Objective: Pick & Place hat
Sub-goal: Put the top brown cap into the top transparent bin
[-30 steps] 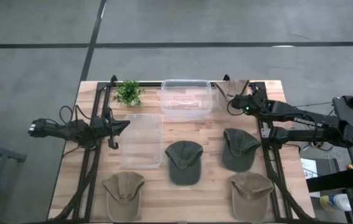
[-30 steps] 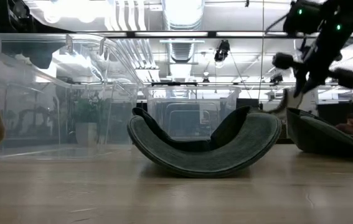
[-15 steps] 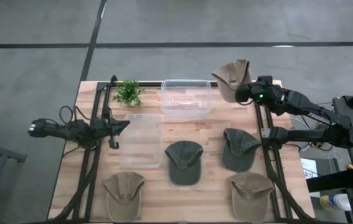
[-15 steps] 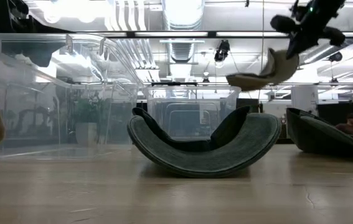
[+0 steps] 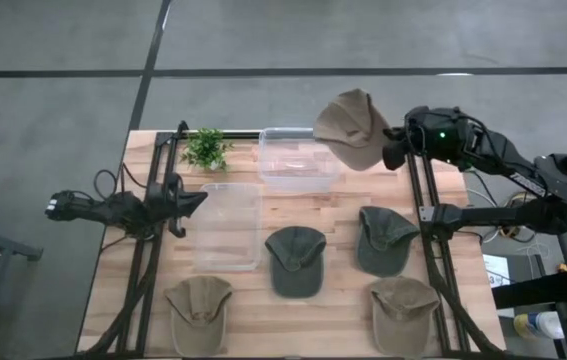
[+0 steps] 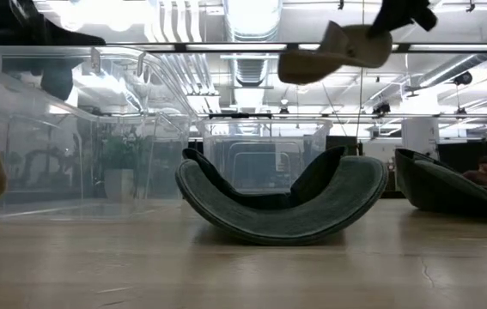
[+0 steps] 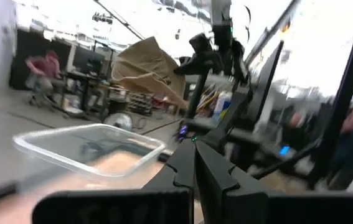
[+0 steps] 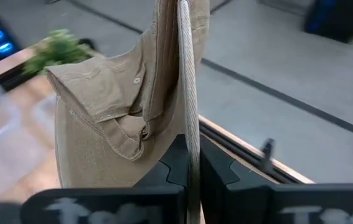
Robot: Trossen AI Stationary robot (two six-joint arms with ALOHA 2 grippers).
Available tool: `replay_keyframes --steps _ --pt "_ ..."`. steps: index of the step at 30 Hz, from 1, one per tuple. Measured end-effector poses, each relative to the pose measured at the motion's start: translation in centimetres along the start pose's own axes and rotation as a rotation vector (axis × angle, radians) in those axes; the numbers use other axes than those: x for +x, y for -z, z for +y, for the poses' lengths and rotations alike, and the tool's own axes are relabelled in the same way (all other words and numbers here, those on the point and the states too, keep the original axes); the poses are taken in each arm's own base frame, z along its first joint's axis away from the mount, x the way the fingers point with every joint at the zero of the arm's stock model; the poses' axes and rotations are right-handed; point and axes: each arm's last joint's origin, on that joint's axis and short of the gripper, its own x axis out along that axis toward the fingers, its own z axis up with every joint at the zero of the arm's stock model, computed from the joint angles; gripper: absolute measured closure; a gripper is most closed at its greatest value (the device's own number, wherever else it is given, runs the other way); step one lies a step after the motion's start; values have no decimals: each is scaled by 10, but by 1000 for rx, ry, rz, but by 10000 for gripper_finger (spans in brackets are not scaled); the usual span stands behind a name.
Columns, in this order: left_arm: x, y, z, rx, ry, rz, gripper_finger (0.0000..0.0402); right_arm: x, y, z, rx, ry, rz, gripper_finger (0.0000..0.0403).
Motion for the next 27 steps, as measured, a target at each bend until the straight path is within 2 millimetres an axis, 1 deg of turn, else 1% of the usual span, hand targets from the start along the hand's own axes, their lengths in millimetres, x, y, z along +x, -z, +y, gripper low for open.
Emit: replay_keyframes --steps 4,7,19,23,27 --pt "0 -4 -1 -212 13 -42 394 10 -11 10 -65 -96 37 393" --pt "0 -5 -1 -309 17 -47 394 25 -19 20 -127 -156 59 392" --pt "0 -5 -1 -432 21 -48 394 98 -51 52 -421 -267 149 392" --pt "0 -5 -1 -468 22 -48 394 125 -58 60 -521 -272 169 391" --pt "0 -5 -1 -472 18 -50 394 152 -63 66 -570 -297 196 391"
